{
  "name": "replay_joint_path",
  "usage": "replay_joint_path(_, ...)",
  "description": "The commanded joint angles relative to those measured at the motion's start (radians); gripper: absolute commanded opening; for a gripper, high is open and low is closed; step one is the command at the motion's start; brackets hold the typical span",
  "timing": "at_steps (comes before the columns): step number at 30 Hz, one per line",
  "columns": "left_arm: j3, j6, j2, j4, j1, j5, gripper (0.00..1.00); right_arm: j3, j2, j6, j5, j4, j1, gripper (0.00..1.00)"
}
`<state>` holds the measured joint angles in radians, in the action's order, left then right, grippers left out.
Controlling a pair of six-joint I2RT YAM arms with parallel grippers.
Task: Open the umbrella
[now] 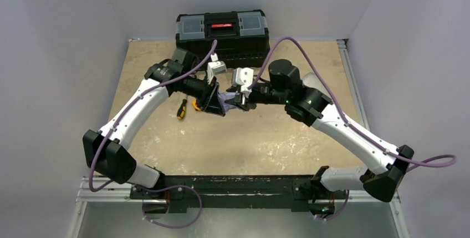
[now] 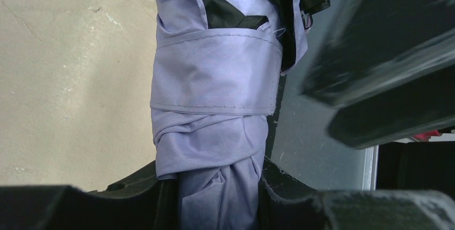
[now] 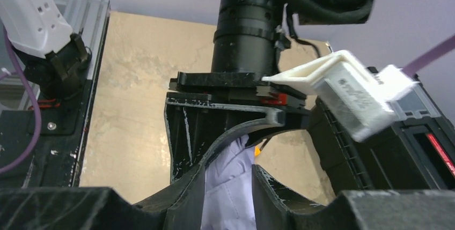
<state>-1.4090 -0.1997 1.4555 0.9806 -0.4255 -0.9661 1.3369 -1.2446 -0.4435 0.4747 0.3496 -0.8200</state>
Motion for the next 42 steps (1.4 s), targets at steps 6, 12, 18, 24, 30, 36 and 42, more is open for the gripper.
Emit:
replay_joint_path(6,0.047,0.029,-0.128,-0.051,0.041,-0.158,0.00,-0.056,0.078,-0.272,-0.199,0.163,-0.013,0.34)
replay_joint_path(12,0.018,-0.046,-0.136,0.032,0.044,-0.187,0.00,-0.086,0.119,-0.316,-0.254,0.257,0.005,0.60)
replay_joint_path(18,-0.019,-0.046,-0.117,0.058,0.042,-0.177,0.00,-0.051,0.079,-0.317,-0.245,0.284,0.004,0.88)
replay_joint_path(24,-0.007,0.014,-0.115,0.016,0.042,-0.126,0.00,0.022,0.112,-0.297,-0.128,0.293,-0.008,0.99)
replay_joint_path(30,-0.002,0.040,-0.122,0.000,0.021,-0.157,0.00,0.055,0.030,-0.319,-0.177,0.279,-0.034,0.99)
replay_joint_path(36,-0.005,-0.008,-0.132,0.050,0.022,-0.182,0.00,-0.032,0.038,-0.423,-0.130,0.256,-0.034,0.87)
replay_joint_path(42,-0.001,-0.102,-0.149,0.061,0.029,-0.137,0.08,-0.045,0.045,-0.367,-0.061,0.263,-0.034,0.33)
